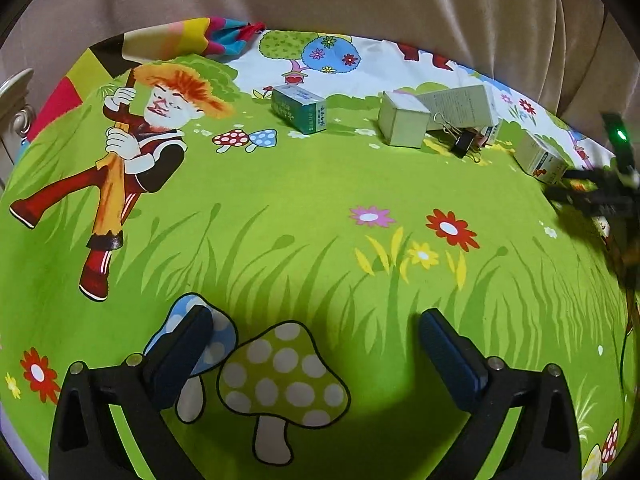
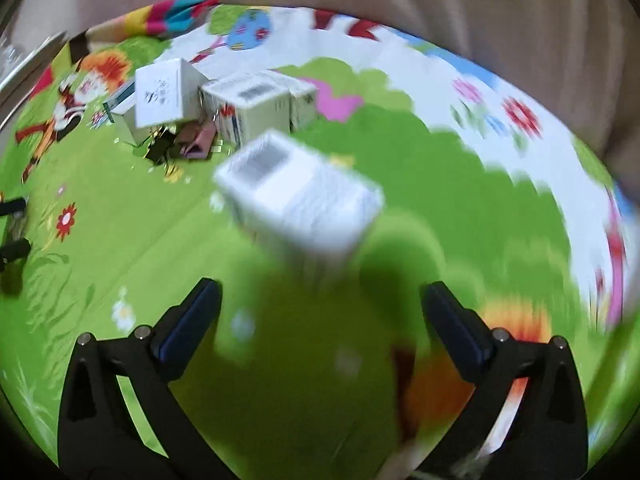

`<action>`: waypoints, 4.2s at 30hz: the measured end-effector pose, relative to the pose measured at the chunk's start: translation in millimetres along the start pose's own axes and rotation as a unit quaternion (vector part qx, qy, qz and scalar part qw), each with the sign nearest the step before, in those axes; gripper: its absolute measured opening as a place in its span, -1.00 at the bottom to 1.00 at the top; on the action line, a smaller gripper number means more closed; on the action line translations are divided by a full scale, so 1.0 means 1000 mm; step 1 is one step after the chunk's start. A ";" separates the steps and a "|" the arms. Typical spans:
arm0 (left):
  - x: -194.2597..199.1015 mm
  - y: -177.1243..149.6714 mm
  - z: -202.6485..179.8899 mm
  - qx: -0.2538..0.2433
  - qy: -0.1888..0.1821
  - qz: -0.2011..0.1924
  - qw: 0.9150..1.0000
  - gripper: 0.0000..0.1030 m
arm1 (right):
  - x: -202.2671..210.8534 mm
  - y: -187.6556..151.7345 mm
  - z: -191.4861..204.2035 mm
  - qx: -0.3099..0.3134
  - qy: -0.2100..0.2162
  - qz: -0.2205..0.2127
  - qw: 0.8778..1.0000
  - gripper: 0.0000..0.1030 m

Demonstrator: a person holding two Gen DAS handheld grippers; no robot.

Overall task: Organize rigid objects
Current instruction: 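Grasp the white barcode box with the right tool while the left grasps the blue-text box, then lift both held boxes and carry them toward the storage box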

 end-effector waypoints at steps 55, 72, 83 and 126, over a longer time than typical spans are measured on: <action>-0.023 0.052 -0.049 -0.037 -0.028 -0.027 0.999 0.30 | 0.026 -0.044 0.073 -0.052 0.034 -0.033 0.998 0.80; -0.023 0.049 -0.042 -0.026 -0.021 -0.024 0.999 0.41 | 0.022 -0.044 0.073 -0.033 0.011 -0.021 0.999 0.80; -0.022 0.048 -0.044 -0.033 -0.019 -0.025 0.999 0.31 | 0.024 -0.044 0.072 -0.037 0.002 -0.024 0.999 0.59; 0.351 0.026 -0.046 0.000 -0.047 -0.406 0.913 -0.43 | 0.392 -0.065 0.275 0.036 -0.167 -0.493 0.853 -0.16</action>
Point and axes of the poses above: each gripper's, at about its wrist camera, not at the fingertips, and x roughly against the way its jaws point, z to its left, y to its top, the point moved 10 cm from there along -x, roughly the way its jaws point, and after that the axes turned 9 degrees about y, right-handed, at the moved point
